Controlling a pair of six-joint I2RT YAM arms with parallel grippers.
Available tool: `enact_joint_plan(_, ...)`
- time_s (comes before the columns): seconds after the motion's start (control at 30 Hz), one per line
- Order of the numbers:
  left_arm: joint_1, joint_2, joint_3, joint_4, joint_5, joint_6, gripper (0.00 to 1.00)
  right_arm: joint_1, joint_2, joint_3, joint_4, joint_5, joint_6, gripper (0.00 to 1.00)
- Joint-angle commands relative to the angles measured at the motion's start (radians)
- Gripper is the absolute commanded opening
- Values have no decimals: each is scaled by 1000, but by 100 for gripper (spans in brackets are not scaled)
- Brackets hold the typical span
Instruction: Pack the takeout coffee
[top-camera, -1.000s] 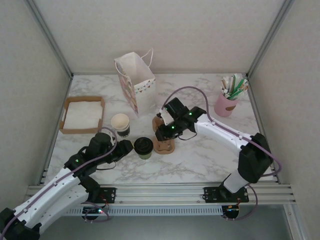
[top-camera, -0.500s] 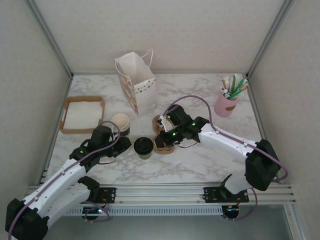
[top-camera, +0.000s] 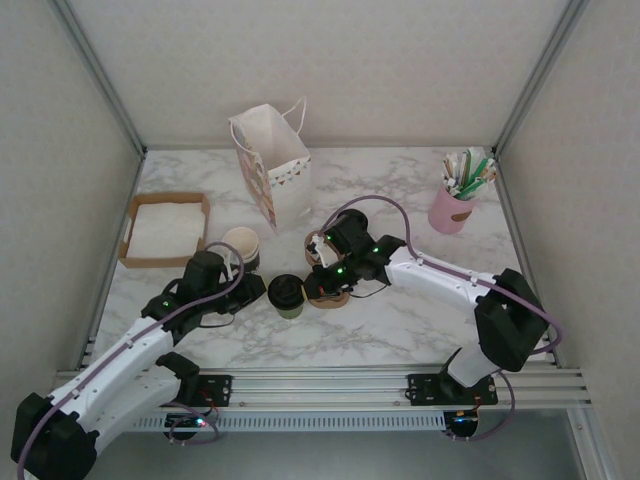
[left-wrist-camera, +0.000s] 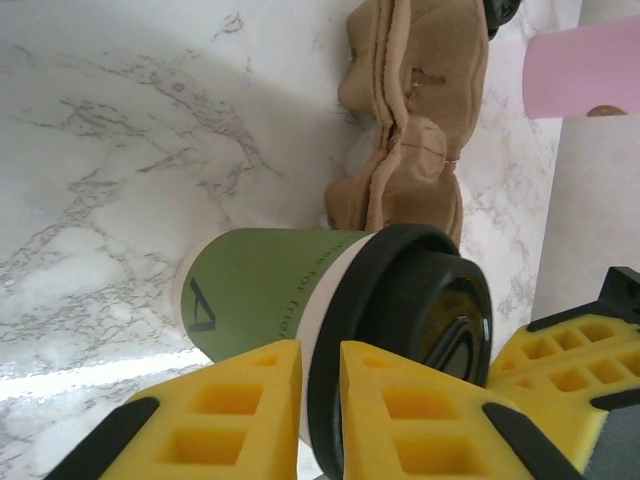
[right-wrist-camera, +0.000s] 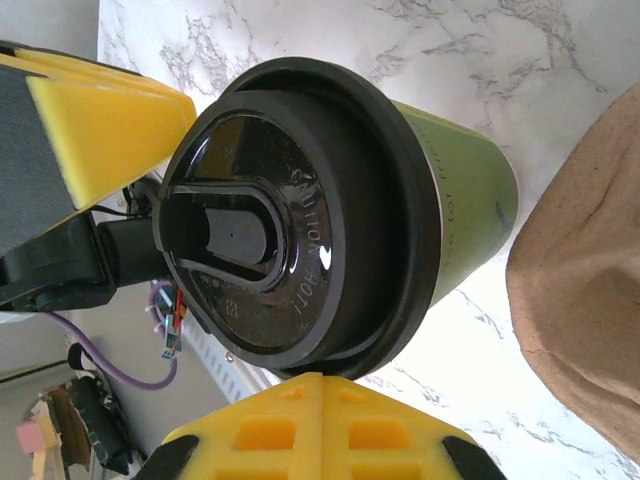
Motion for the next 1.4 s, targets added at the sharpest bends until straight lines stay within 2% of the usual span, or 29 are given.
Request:
enact_joint_plan(0.0, 5, -2, -30, 39, 24, -6, 18, 10, 23, 11, 18, -15, 9, 0)
enact_joint_plan(0.73, -86, -28, -126, 92, 2, -83, 16, 10, 128, 72, -42, 53, -33, 0)
enact_joint_plan(1.13, -92, -27, -135, 93, -10, -89, 16, 10, 180, 55, -40, 79, -42, 0)
enact_joint_plan(1.37, -93, -70, -108, 39, -29, -86, 17, 0, 183, 128, -109, 117, -87, 0)
